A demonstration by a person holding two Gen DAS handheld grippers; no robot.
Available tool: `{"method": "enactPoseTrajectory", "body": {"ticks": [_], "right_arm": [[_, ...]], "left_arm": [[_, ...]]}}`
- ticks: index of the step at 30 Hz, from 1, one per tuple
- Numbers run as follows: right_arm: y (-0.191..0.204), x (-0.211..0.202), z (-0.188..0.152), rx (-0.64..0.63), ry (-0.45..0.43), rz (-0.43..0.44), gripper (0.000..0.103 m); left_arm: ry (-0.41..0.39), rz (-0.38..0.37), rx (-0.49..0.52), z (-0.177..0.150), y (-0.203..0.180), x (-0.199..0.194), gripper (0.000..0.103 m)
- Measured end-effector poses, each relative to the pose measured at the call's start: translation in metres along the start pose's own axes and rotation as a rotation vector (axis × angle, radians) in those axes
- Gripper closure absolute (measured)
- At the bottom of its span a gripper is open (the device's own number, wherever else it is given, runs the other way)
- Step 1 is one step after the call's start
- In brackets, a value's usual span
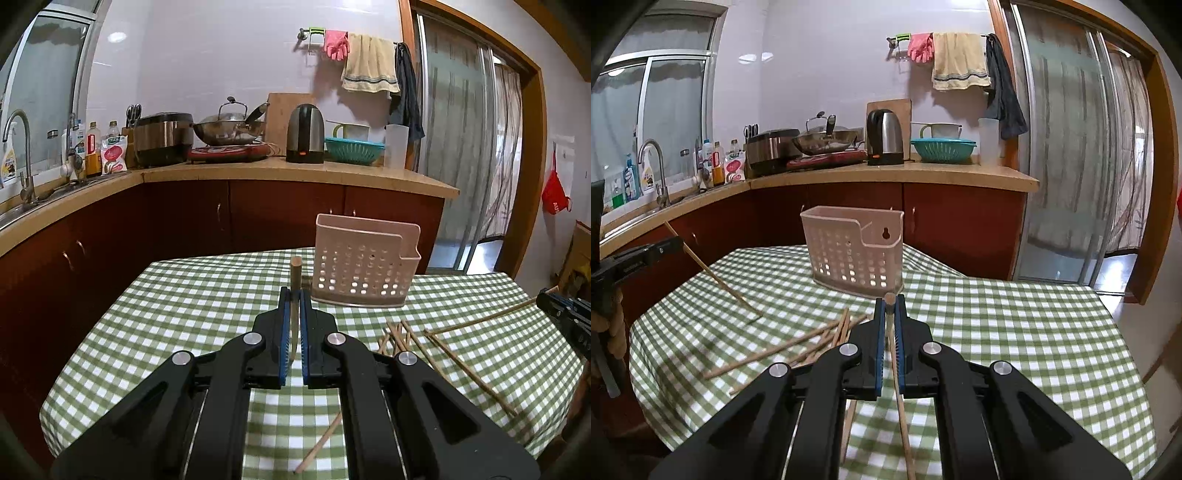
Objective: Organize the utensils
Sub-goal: 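Lift both held chopsticks and carry them above the beige utensil holder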
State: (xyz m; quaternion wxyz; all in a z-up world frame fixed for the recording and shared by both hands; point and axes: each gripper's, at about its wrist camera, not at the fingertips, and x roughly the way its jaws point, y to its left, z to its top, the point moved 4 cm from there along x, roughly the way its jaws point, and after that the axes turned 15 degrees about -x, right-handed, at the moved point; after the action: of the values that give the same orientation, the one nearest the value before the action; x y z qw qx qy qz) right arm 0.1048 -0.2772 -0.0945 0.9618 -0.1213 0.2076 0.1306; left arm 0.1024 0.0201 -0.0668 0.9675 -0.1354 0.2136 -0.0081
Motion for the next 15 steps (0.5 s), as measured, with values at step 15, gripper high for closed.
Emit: {"method": "enactPoseTrajectory", "body": {"ticks": [15], "right_arm": [[-0.004,0.035,0.043,-0.046,-0.057,0.006,0.097]], "left_arm": [[-0.024,-0.027,0.003,0.024,-0.002,0.026,0.097]]}}
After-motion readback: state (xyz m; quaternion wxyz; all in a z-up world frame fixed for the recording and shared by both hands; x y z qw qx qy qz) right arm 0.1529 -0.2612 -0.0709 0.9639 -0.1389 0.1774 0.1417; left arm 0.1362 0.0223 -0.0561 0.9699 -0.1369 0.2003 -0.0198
